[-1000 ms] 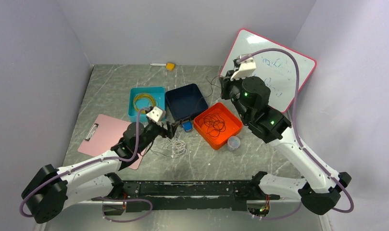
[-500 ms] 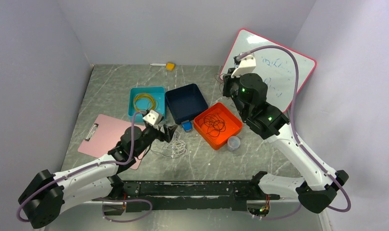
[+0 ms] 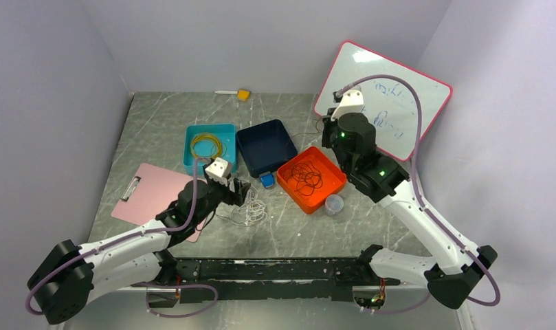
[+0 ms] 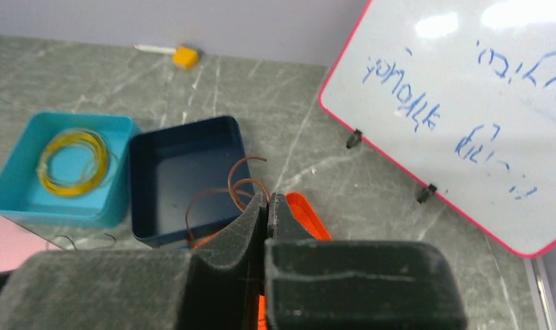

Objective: Untangle the cables

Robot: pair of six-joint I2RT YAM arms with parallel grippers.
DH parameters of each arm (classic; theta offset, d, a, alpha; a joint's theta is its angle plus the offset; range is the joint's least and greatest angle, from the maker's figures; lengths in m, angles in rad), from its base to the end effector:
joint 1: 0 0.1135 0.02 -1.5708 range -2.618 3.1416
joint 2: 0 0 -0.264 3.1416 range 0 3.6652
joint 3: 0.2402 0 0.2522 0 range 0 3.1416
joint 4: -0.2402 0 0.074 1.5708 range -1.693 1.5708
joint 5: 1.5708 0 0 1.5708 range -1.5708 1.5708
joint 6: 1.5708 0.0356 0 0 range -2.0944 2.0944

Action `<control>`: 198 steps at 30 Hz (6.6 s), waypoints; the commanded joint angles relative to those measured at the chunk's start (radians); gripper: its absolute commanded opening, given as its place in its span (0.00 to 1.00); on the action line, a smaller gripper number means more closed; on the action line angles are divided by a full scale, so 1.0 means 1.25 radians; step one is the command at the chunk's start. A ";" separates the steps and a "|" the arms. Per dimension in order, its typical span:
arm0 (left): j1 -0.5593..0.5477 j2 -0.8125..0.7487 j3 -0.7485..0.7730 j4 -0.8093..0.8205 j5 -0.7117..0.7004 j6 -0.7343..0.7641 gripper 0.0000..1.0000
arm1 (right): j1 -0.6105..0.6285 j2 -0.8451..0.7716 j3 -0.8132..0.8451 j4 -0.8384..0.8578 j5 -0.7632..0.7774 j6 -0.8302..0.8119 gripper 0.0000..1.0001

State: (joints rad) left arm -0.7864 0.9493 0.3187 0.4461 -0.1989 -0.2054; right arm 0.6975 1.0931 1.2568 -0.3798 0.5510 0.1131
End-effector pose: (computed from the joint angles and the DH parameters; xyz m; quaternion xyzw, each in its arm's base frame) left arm 0.1509 -0.1412 0.2122 0.1585 0.7515 -0.2354 0.5956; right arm 0.1901 0.1350 0.4247 -0.0527 0.7672 0.0430 0.6378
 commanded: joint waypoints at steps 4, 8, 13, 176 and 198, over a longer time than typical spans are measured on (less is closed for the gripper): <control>0.004 0.011 0.037 -0.021 -0.030 -0.020 0.79 | -0.020 -0.025 -0.063 -0.016 -0.004 0.028 0.00; 0.004 0.024 0.045 -0.033 -0.043 -0.036 0.79 | -0.024 -0.018 -0.069 -0.014 -0.013 0.025 0.00; 0.003 0.037 0.057 -0.057 -0.068 -0.069 0.79 | -0.033 -0.011 -0.100 -0.018 -0.036 0.048 0.00; 0.055 0.154 0.357 -0.479 0.291 -0.219 0.07 | -0.049 -0.025 -0.424 0.234 -0.488 0.071 0.67; 0.056 0.272 0.340 -0.525 0.318 -0.225 0.57 | -0.042 0.046 -0.416 0.220 -0.597 0.054 0.67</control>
State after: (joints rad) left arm -0.7231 1.2282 0.7395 -0.2111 0.1383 -0.4751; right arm 0.6327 1.1240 0.7345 -0.0883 -0.1307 0.2008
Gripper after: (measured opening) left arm 0.546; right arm 0.670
